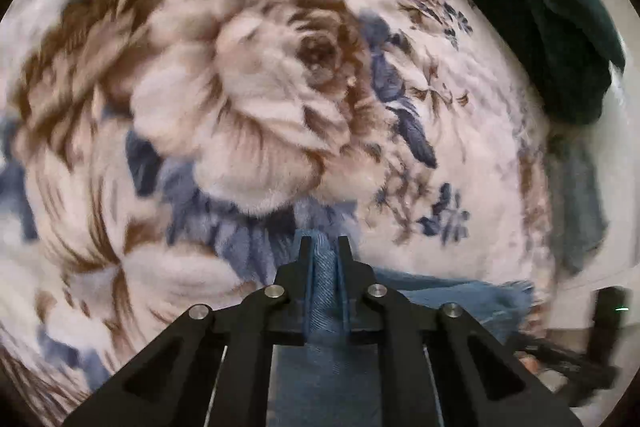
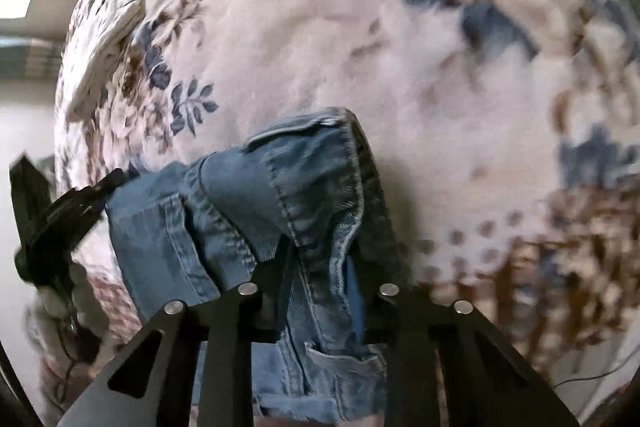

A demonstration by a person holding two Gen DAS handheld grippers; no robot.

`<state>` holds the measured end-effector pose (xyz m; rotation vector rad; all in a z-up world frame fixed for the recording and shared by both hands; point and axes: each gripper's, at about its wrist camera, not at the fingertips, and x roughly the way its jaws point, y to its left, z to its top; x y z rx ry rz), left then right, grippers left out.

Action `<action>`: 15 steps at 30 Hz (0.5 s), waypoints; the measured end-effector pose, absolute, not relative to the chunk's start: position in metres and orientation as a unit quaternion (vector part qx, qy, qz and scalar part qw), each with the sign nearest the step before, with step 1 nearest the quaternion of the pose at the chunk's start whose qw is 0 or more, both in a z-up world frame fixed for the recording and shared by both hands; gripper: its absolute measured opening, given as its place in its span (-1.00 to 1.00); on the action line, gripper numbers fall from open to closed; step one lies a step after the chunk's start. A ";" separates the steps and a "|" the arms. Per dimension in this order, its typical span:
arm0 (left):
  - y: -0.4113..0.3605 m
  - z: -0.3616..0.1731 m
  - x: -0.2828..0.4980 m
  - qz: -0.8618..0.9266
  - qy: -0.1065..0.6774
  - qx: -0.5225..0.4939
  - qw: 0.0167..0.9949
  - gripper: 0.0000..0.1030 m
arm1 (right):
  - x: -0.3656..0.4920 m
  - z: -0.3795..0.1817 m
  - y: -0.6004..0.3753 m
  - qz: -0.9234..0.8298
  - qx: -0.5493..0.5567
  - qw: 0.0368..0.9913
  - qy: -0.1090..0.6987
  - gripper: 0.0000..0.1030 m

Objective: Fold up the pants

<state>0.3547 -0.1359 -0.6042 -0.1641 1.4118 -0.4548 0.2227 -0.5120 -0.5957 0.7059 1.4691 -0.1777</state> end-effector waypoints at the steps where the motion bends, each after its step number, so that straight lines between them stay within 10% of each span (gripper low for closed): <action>1: -0.134 -0.603 0.357 -0.198 0.637 -0.074 0.741 -0.89 | 0.218 -0.588 -0.513 -0.088 0.300 0.688 0.655 -0.62; 3: -0.120 -0.609 0.369 -0.157 0.637 -0.092 0.749 -0.98 | 0.211 -0.578 -0.517 -0.115 0.277 0.695 0.653 -0.90; 8: -0.056 -0.610 0.384 -0.108 0.619 -0.278 0.727 -0.94 | 0.201 -0.587 -0.540 -0.094 0.343 0.666 0.655 -0.87; 10: -0.049 -0.606 0.380 -0.123 0.617 -0.317 0.709 -0.60 | 0.205 -0.589 -0.543 -0.081 0.364 0.656 0.657 -0.82; 13: -0.056 -0.606 0.371 -0.150 0.634 -0.325 0.685 0.19 | 0.209 -0.592 -0.547 -0.071 0.402 0.644 0.647 -0.03; 15: -0.069 -0.607 0.364 -0.175 0.647 -0.305 0.676 0.33 | 0.210 -0.589 -0.549 -0.069 0.413 0.655 0.629 0.60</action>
